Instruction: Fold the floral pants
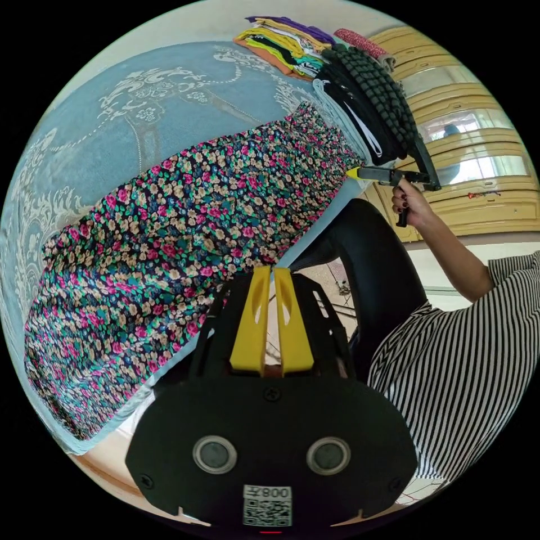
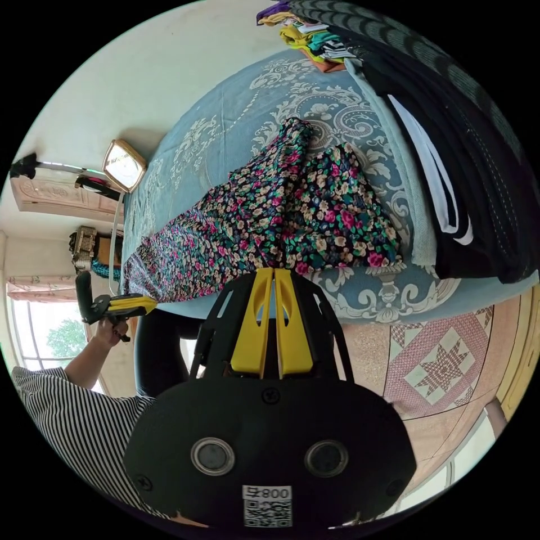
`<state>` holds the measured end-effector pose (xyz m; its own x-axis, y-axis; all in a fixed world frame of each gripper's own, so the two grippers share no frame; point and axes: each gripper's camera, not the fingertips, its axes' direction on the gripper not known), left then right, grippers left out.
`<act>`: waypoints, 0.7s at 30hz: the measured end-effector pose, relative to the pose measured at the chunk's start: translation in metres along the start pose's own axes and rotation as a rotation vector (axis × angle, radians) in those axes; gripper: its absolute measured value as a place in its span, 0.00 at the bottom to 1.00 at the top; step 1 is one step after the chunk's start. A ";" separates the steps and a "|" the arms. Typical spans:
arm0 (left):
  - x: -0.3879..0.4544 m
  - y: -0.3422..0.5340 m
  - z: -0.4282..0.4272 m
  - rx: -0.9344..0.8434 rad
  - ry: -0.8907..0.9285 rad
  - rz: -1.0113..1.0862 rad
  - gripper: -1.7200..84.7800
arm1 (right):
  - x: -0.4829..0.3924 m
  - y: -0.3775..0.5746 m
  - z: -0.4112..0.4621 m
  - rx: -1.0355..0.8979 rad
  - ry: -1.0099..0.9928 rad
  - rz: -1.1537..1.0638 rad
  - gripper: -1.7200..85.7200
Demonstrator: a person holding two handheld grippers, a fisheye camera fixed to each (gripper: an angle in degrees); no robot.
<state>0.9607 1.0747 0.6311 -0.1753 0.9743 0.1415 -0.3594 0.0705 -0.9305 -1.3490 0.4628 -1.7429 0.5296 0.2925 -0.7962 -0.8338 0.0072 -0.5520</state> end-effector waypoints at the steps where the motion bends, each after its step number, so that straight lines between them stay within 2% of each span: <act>1: 0.001 -0.002 -0.005 0.017 0.014 -0.003 0.04 | -0.001 0.005 -0.001 0.008 -0.021 0.010 0.03; 6: 0.015 -0.051 -0.035 0.117 0.110 0.036 0.06 | -0.025 0.029 -0.024 0.113 0.082 0.025 0.05; 10: 0.025 -0.109 -0.043 0.136 0.158 0.094 0.07 | -0.081 0.032 -0.040 0.226 0.186 -0.108 0.08; 14: 0.025 -0.180 -0.045 0.140 0.183 0.069 0.07 | -0.148 0.014 -0.013 0.214 0.333 -0.326 0.10; 18: 0.014 -0.228 -0.054 0.187 0.265 -0.025 0.07 | -0.180 -0.002 0.021 0.190 0.433 -0.415 0.10; 21: 0.013 -0.245 -0.062 0.191 0.261 -0.038 0.06 | -0.188 -0.009 0.042 0.173 0.491 -0.422 0.10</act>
<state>1.1028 1.0836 0.8398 0.0742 0.9954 0.0607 -0.5311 0.0910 -0.8424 -1.4480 0.4479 -1.5780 0.7910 -0.2375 -0.5638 -0.5312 0.1905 -0.8255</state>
